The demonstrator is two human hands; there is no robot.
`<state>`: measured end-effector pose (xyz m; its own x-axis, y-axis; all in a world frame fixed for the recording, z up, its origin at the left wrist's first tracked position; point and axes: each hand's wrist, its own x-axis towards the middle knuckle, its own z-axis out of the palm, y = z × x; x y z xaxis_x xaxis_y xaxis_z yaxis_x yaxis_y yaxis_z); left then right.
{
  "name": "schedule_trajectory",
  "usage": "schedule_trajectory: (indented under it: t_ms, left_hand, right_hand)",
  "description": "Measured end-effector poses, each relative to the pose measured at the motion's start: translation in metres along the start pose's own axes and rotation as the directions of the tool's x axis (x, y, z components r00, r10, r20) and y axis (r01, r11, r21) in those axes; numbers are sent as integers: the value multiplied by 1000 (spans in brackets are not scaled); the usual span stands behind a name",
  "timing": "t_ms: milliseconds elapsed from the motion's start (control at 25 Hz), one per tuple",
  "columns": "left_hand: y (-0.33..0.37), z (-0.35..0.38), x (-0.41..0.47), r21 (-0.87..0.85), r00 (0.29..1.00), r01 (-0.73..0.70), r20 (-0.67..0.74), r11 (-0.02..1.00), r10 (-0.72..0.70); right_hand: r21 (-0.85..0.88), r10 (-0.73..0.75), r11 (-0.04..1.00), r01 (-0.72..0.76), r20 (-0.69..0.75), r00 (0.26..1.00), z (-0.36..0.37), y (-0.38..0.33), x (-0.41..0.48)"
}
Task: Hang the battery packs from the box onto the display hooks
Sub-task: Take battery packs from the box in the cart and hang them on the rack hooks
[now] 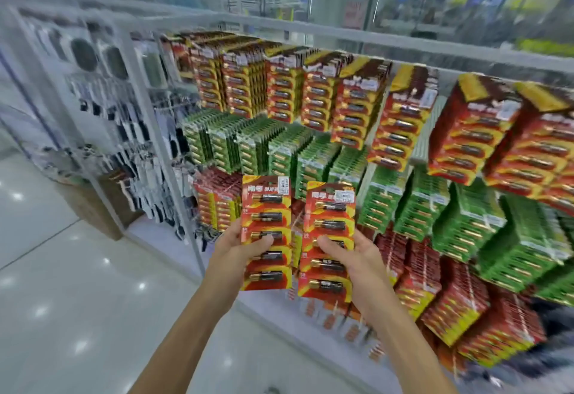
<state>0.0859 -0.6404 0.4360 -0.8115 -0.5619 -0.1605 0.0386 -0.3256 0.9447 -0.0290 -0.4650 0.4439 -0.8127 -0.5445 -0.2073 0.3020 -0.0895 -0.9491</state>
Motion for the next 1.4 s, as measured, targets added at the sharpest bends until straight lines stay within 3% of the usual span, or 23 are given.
schedule_trajectory:
  t_ms: [480, 720, 1040, 1400]
  left_hand:
    - [82, -17, 164, 23, 984, -141, 109, 990, 138]
    - [117, -18, 224, 56, 947, -222, 249, 973, 202]
    - [148, -30, 289, 67, 897, -305, 356, 950, 262]
    - [142, -34, 329, 89, 882, -254, 429, 963, 194]
  right_hand:
    - [4, -150, 989, 150, 40, 988, 74, -65, 141]
    - [-44, -255, 967, 252, -66, 965, 94, -89, 179]
    - [-192, -478, 875, 444, -206, 854, 121, -108, 205]
    - [-200, -470, 882, 426, -322, 822, 131, -105, 219]
